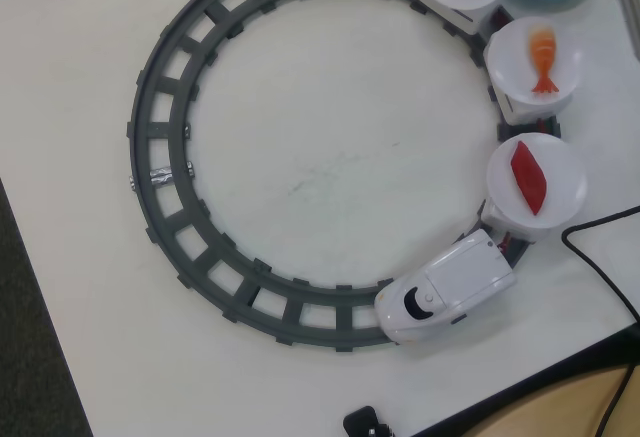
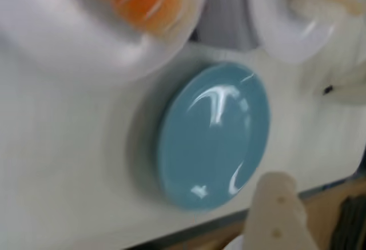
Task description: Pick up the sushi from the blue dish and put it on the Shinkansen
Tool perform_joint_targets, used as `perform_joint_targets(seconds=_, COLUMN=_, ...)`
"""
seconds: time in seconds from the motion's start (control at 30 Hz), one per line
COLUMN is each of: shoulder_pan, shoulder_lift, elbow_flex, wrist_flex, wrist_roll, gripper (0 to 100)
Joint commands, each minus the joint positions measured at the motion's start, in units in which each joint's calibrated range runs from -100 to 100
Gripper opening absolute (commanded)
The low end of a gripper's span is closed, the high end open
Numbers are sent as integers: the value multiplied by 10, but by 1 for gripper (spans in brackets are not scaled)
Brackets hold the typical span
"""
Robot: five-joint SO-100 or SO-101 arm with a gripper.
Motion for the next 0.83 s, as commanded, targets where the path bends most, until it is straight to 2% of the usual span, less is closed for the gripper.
perform_joint_targets(seconds=0.0, shoulder_pan=26, shoulder_lift=-107, elbow_flex=94, wrist_flex=6, wrist_roll=-2, gripper=26)
perform_joint_targets(seconds=0.33, shoulder_pan=44, shoulder_lift=-467, elbow_flex=330, wrist_flex=45, wrist_roll=-2, gripper=25)
perform_joint_targets(seconds=0.5, shoulder_pan=117, shoulder_lift=-659, elbow_flex=386, wrist_flex=44, wrist_roll=-2, gripper=25)
perform_joint_targets(seconds=0.8, shoulder_pan=173, shoulder_lift=-610, elbow_flex=464, wrist_flex=101, wrist_roll=2, gripper=26)
